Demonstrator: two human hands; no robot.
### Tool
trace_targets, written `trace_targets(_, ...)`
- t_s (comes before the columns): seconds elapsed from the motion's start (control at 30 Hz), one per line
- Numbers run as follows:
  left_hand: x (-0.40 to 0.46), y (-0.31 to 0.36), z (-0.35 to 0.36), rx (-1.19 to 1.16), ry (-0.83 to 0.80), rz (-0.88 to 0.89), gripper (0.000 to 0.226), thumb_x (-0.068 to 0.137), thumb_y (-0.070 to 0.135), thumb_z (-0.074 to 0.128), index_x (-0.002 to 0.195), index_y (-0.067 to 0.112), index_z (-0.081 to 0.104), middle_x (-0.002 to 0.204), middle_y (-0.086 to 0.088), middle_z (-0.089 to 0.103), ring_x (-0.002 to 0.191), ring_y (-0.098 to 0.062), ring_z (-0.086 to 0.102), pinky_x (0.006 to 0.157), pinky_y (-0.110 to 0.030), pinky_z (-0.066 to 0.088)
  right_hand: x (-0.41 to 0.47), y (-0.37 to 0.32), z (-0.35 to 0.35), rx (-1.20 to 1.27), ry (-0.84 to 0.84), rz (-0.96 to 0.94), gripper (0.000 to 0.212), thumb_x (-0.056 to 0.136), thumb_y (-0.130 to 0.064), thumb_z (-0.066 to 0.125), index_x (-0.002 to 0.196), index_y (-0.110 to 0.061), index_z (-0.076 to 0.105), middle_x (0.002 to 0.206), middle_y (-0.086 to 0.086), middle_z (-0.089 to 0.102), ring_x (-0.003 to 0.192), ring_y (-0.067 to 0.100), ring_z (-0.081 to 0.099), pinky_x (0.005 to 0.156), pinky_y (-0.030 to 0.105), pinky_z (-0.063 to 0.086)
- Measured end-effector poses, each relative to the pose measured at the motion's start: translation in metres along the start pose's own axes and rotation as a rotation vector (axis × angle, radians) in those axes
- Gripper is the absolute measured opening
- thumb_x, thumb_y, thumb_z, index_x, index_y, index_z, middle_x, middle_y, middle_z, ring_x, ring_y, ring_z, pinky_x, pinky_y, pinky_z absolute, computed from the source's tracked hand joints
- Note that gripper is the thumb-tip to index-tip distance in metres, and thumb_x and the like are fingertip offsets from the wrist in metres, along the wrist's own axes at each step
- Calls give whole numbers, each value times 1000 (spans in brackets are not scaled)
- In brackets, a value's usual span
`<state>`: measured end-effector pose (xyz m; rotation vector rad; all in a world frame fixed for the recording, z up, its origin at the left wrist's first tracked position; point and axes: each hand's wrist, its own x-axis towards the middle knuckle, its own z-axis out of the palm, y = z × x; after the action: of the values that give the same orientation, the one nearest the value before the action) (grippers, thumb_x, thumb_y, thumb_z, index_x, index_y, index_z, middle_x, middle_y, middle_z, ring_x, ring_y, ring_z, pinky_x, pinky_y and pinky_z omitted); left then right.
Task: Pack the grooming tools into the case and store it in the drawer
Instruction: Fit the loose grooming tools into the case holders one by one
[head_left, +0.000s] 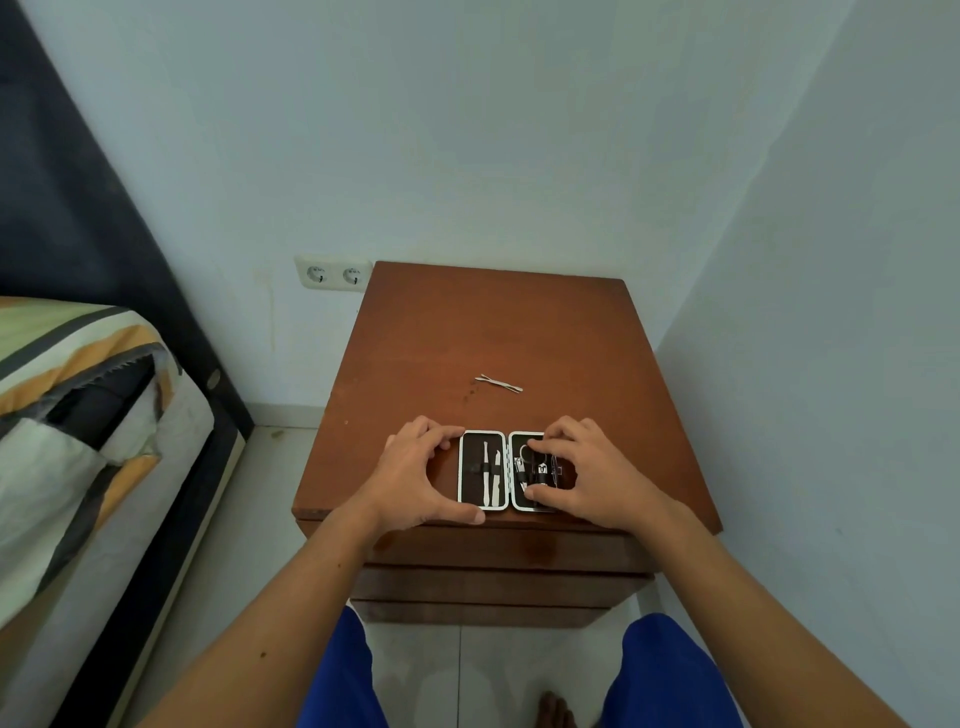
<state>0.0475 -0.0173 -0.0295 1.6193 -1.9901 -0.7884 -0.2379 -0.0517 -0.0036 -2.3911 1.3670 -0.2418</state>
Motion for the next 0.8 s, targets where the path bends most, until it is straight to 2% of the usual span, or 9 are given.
trace_targets(0.2, -1, 1, -1, -2, 9, 6, 113, 54, 72, 92, 151, 35, 48, 120, 18, 45, 111, 5, 39, 103, -32, 41, 4, -2, -4, 6, 1, -22, 70, 90, -58, 70, 151, -28, 52, 133, -14, 48, 120, 11, 43, 108, 31, 42)
trace_targets(0.4, -2, 2, -1, -12, 11, 6, 112, 56, 70, 93, 152, 34, 48, 121, 19, 45, 114, 11, 35, 104, -33, 41, 4, 1, -6, -43, -44, -33, 76, 86, -67, 68, 149, -27, 54, 132, -16, 48, 120, 8, 43, 103, 25, 41)
trace_targets(0.5, -2, 2, 0, -9, 14, 10, 111, 56, 69, 94, 151, 35, 47, 121, 19, 44, 114, 9, 36, 103, -32, 41, 5, 1, -6, -41, -28, -40, 78, 85, -67, 69, 151, -30, 51, 132, -16, 47, 121, 8, 43, 105, 28, 44)
trace_targets(0.63, -1, 1, 0, 2, 10, 7, 115, 52, 76, 89, 152, 36, 48, 120, 20, 44, 111, 1, 39, 99, -28, 39, 5, -1, -4, 9, -17, -98, 63, 89, -59, 69, 148, -47, 50, 129, -16, 44, 120, 10, 43, 105, 30, 43)
trace_targets(0.7, -1, 1, 0, -1, 10, 4, 117, 50, 80, 85, 152, 36, 48, 120, 21, 44, 111, 3, 39, 98, -28, 39, 5, -1, -3, -19, -28, -100, 55, 91, -59, 67, 143, -48, 55, 130, -15, 45, 119, 11, 43, 105, 31, 44)
trace_targets(0.8, -2, 1, 0, 1, 7, 2, 116, 51, 80, 86, 152, 36, 47, 120, 22, 43, 113, 7, 36, 99, -28, 40, 6, -2, -5, -52, -48, -92, 56, 91, -63, 65, 144, -46, 56, 131, -15, 44, 119, 9, 42, 104, 31, 45)
